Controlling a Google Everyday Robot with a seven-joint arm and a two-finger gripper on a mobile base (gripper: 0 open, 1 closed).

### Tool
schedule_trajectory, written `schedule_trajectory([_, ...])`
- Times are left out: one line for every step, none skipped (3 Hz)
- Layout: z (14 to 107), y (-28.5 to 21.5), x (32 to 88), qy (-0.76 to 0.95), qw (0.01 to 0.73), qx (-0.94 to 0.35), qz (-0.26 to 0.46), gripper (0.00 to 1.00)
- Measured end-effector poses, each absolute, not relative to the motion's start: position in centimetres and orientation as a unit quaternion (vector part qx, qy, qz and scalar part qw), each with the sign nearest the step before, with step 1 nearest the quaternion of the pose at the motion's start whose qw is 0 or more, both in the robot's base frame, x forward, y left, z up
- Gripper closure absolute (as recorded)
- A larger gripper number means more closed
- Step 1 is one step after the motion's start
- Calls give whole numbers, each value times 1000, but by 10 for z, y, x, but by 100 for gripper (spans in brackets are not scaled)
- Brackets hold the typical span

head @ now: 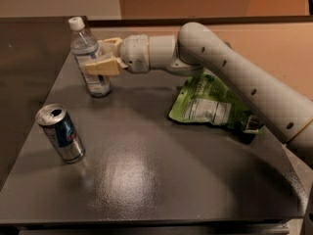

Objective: Place blue plastic bottle upright

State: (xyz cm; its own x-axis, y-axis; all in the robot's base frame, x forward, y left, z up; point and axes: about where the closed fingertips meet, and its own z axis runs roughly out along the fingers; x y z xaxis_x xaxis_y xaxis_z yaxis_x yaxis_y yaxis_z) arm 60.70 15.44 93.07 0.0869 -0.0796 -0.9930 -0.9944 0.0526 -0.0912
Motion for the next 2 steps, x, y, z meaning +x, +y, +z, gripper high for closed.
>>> schedule_trajectory([931, 157, 606, 509, 515, -528, 444, 0])
schedule_trajectory([931, 157, 606, 509, 515, -528, 444, 0])
